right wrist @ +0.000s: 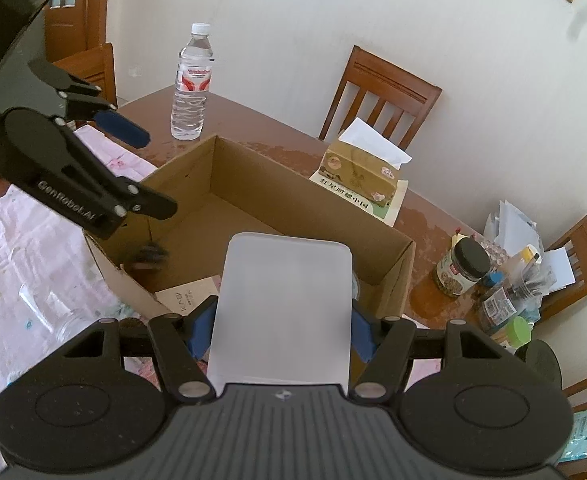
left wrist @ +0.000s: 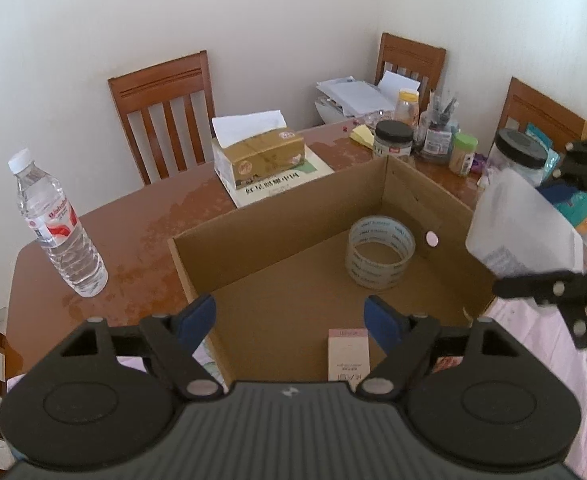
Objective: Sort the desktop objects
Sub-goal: 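Drop the black cube into the cardboard box with the left tool while the right carries the white box, then lower the white plastic box into the cardboard box and open the right tool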
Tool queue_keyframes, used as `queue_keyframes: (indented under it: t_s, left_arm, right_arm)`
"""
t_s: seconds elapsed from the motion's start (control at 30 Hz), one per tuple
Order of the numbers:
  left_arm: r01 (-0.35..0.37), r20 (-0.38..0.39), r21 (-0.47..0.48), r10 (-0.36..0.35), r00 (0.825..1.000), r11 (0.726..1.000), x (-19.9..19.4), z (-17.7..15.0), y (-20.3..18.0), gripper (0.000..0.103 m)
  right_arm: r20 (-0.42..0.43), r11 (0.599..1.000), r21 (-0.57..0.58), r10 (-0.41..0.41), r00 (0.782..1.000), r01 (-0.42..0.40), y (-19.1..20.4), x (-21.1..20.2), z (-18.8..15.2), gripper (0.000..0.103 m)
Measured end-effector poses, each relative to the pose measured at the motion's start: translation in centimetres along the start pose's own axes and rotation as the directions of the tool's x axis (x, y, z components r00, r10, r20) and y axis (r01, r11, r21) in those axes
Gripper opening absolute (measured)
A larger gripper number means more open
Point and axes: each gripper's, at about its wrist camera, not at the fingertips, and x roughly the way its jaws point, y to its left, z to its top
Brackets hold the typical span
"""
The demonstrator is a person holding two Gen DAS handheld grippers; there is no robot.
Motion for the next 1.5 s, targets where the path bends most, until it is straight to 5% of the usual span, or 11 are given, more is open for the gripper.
queue_keyframes:
  t_s: [0.23, 1.3, 1.5]
  left_arm:
    - [0.011, -0.043, -0.008, -0.012, 0.999, 1.000, -0.3, -1.4, 0.0, 0.089]
    - [0.019, -0.159, 0.028, -0.014, 0.987, 0.999, -5.7, -6.9, 0.1, 0.090]
    - [0.006, -0.178, 0.004, -0.005, 0.984, 1.000, -5.8, -7.7, 0.7, 0.090]
  right_arm:
    - [-0.019, 1.000, 0.015, 0.019, 1.000, -0.019, -0.7, 1.7, 0.6, 0.071]
    - [-0.117, 0.988, -0.009, 0.151, 0.982, -0.153, 1.5, 10.9, 8.7, 0.071]
    - [-0.106, 0.988, 0.021, 0.152, 0.983, -0.150, 1.4, 11.5, 9.3, 0.079]
